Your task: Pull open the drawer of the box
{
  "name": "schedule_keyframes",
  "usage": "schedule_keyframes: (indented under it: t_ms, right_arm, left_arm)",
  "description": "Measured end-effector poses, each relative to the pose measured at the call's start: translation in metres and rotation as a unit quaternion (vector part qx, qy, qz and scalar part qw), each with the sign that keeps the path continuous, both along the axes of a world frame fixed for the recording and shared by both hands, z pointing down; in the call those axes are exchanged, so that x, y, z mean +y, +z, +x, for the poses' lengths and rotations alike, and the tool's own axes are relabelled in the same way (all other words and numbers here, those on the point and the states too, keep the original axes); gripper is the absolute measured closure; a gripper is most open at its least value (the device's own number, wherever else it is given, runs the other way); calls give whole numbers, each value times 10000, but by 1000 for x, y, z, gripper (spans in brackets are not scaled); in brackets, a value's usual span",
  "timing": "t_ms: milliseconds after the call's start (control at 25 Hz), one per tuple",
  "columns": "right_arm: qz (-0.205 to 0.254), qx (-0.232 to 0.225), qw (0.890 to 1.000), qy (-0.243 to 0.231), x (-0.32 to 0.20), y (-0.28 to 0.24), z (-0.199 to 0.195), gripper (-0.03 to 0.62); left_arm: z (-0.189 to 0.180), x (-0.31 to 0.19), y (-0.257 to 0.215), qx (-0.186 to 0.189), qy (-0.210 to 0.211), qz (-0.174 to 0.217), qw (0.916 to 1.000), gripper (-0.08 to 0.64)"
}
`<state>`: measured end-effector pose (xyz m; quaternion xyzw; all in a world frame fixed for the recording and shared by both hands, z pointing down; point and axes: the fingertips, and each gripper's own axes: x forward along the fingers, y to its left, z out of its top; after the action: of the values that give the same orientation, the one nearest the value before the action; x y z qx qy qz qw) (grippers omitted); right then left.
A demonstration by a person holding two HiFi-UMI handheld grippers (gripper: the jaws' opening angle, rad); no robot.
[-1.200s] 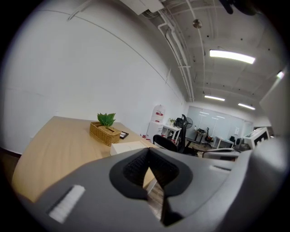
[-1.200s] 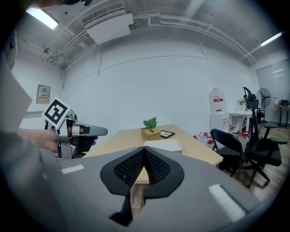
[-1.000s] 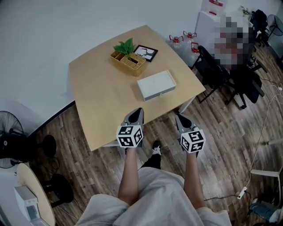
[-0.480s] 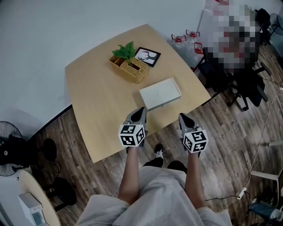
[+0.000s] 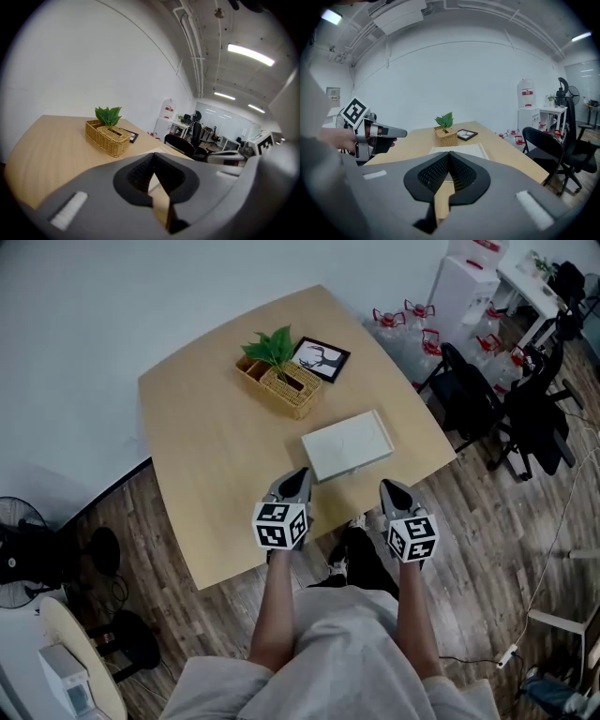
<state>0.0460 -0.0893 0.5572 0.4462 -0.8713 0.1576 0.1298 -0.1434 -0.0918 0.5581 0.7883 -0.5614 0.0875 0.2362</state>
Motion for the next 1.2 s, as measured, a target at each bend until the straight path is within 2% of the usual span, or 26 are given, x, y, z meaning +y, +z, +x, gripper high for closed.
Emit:
schedule_keyframes:
  t_ms: [160, 400, 720, 920, 1200]
  right_arm:
    - [-50, 58, 9999, -98, -19, 14, -10, 591]
    - [-275, 118, 9993, -210, -44, 39, -23, 591]
    - [-667, 292, 9973, -116, -52, 82, -33, 591]
    - [-909, 297, 9954, -30, -55, 104, -30, 591]
    - [-1105, 334, 9933, -43, -57, 124, -29, 591]
  left_arm:
    - [-12, -19, 1, -3, -122, 10, 9999, 506]
    - [-13, -46, 12, -61, 0, -89, 9999, 506]
    - [2, -60, 53, -89, 475, -484, 9977, 506]
    - [9, -71, 77, -77, 632, -725, 9953, 506]
    - [19, -79, 103, -428, 1037, -966, 9890, 506]
